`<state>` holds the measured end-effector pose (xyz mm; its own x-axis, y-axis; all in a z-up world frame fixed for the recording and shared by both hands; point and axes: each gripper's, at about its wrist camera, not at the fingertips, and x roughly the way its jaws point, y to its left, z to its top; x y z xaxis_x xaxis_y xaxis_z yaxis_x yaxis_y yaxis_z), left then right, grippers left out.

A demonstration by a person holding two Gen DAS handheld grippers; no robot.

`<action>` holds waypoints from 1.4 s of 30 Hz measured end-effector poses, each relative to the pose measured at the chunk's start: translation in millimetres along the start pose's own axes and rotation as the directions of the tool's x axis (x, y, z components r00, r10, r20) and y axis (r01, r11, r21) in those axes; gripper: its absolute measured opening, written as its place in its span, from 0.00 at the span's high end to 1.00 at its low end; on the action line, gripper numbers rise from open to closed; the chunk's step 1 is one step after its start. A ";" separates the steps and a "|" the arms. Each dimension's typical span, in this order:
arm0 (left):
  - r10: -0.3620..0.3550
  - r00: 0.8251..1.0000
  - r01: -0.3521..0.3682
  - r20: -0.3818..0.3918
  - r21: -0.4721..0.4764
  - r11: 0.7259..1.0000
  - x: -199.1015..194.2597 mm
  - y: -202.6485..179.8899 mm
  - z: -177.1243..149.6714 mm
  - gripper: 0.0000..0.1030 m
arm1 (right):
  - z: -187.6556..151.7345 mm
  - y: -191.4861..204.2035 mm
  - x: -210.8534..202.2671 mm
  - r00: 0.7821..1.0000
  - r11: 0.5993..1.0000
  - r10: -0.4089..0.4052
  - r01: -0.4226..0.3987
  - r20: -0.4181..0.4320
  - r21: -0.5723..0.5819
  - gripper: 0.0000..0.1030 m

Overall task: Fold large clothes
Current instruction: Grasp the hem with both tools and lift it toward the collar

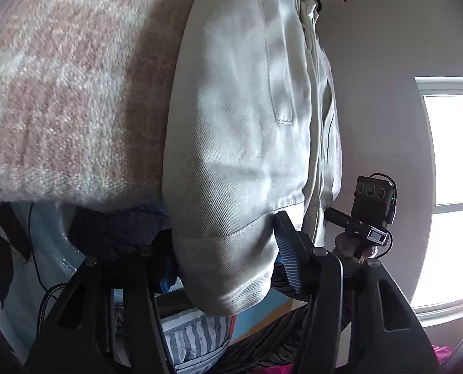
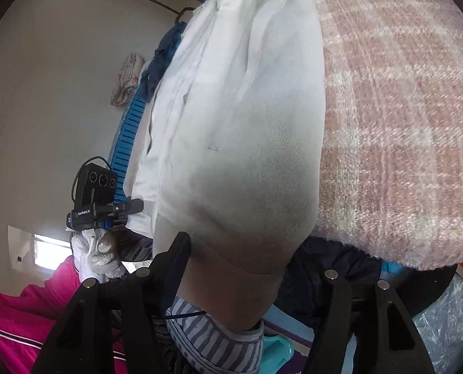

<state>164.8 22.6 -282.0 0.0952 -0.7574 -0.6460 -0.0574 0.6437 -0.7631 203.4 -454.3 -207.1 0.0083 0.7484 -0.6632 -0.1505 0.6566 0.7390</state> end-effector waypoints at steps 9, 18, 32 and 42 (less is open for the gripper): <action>-0.040 0.999 0.040 -0.026 -0.012 0.999 -8.9 -21.4 -10.2 0.72 | -0.1 31.5 -5.7 0.996 0.996 0.090 -0.090 -0.026 0.006 0.70; -0.178 0.984 0.178 -0.009 -0.028 0.984 -45.5 -57.4 4.0 0.79 | 4.9 53.9 -28.8 0.973 0.972 0.210 -0.219 0.101 0.089 0.73; -0.263 0.957 0.270 0.124 -0.045 0.962 -74.3 -84.9 87.0 0.81 | 81.7 65.4 -62.5 0.947 0.948 0.176 -0.236 0.269 0.213 0.77; -0.177 0.967 0.192 0.186 -0.070 0.979 -46.5 -87.6 183.2 0.81 | 162.9 35.3 -55.8 0.946 0.952 0.042 -0.136 0.320 0.275 0.79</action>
<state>347.5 21.5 -181.8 0.2869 -0.8254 -0.4862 -0.1070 0.4767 -0.8725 358.6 -457.6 -124.7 0.3182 0.7660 -0.5585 0.1278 0.5491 0.8259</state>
